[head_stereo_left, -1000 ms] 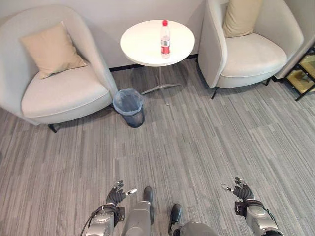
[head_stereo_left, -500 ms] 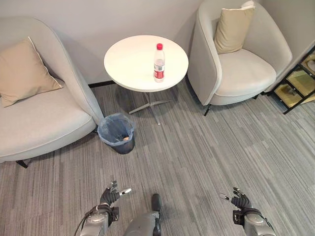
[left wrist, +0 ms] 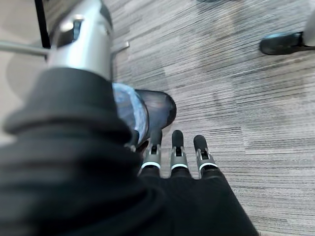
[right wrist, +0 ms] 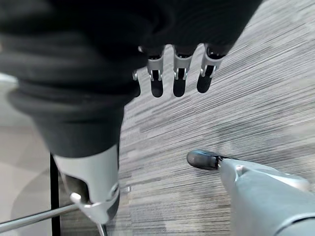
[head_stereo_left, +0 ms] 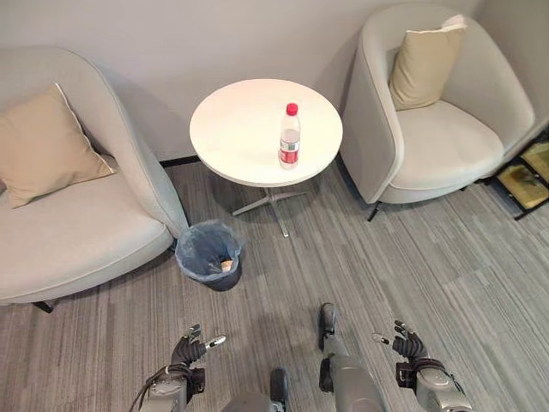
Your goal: Gather garbage on tea table into small bin, then transfer packed bag to large trash can.
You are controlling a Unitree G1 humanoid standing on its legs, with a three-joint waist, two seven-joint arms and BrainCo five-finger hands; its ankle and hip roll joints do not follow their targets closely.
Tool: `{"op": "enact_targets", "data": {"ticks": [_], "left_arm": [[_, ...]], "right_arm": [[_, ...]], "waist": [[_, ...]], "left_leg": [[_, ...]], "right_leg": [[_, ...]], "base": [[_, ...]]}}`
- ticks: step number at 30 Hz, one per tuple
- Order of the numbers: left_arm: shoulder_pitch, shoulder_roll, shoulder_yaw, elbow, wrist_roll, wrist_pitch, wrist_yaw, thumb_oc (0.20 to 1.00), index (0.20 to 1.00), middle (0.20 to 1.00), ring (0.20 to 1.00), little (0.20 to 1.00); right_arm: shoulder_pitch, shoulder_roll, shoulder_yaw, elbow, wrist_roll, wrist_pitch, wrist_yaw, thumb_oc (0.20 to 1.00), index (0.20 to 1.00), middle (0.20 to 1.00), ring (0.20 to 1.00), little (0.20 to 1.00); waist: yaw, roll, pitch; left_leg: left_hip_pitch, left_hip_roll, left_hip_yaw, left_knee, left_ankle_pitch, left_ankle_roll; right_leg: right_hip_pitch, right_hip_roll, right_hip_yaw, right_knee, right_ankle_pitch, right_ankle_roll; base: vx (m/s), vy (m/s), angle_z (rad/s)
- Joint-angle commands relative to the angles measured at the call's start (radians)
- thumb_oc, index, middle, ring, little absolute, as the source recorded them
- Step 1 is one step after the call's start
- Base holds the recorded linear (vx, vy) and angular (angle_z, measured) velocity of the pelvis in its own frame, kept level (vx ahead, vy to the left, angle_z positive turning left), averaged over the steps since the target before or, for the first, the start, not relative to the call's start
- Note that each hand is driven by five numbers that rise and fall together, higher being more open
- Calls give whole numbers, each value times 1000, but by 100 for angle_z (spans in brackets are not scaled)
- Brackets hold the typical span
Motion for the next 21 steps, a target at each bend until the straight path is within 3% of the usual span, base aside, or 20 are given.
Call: {"op": "enact_targets", "data": {"ticks": [1, 4, 5, 7, 9, 10, 14, 16, 21], "left_arm": [[-6, 11, -15, -54, 31, -26, -1, 1000, 1000, 1000, 1000, 1000], [-25, 8, -28, -58, 27, -23, -2, 1000, 1000, 1000, 1000, 1000], [-39, 7, -31, -51, 23, -22, -1, 1000, 1000, 1000, 1000, 1000], [-55, 5, -42, -46, 20, -22, 3, 1000, 1000, 1000, 1000, 1000], [-75, 7, -52, -35, 26, -20, 8, 1000, 1000, 1000, 1000, 1000], [-75, 8, -55, -35, 28, -19, 7, 1000, 1000, 1000, 1000, 1000], [-66, 11, -57, -35, 38, -18, 9, 1000, 1000, 1000, 1000, 1000], [-58, 13, -54, -32, 38, -16, 10, 1000, 1000, 1000, 1000, 1000], [-22, 19, -31, -26, 50, -8, 2, 1000, 1000, 1000, 1000, 1000]], "right_arm": [[-15, -75, -10, -74, -11, -42, 9, 1000, 1000, 1000, 1000, 1000], [-15, -83, -5, -83, -2, -48, 7, 1000, 1000, 1000, 1000, 1000], [-17, -88, -2, -78, 1, -48, 4, 1000, 1000, 1000, 1000, 1000], [-27, -88, -2, -61, 12, -44, -2, 1000, 1000, 1000, 1000, 1000], [-35, -91, -7, -47, 29, -45, -8, 1000, 1000, 1000, 1000, 1000], [-35, -91, -7, -47, 31, -46, -8, 1000, 1000, 1000, 1000, 1000], [-34, -87, -2, -44, 29, -45, -18, 1000, 1000, 1000, 1000, 1000], [-33, -86, -1, -45, 24, -41, -21, 1000, 1000, 1000, 1000, 1000], [-16, -78, -1, -82, -8, -34, -12, 1000, 1000, 1000, 1000, 1000]], "waist": [[-22, 17, -12], [-32, 28, -13], [-31, 28, -9], [-26, 21, 1], [-12, 2, 14], [-10, -2, 13], [20, 7, 20], [31, 6, 21], [40, 1, -6]], "left_leg": [[-39, 121, 26, 196, -122, -142], [-78, 172, 34, 289, -65, -171], [-112, 193, 35, 371, -13, -182], [-161, 207, 50, 409, 5, -172], [-240, 185, 67, 343, -49, -148], [-268, 174, 66, 309, -37, -148], [-364, 176, 80, 156, 107, -176], [-388, 183, 94, 140, 140, -184], [-341, 177, 109, 123, 115, -158]], "right_leg": [[72, 17, -45, 103, -95, 4], [100, 38, -68, 110, -136, -31], [128, 56, -70, 103, -157, -50], [159, 62, -72, 87, -179, -62], [197, 57, -72, 62, -200, -58], [199, 56, -75, 59, -204, -55], [262, 85, -62, 34, -231, -52], [290, 89, -50, 36, -245, -50], [336, 71, -19, 60, -269, -36]], "base": [[320, -269, 80], [218, -213, 113], [234, -213, 14], [193, -145, 2], [200, -61, 13], [171, 9, 15], [175, 38, 12], [236, 110, -19], [247, 166, -27]]}}
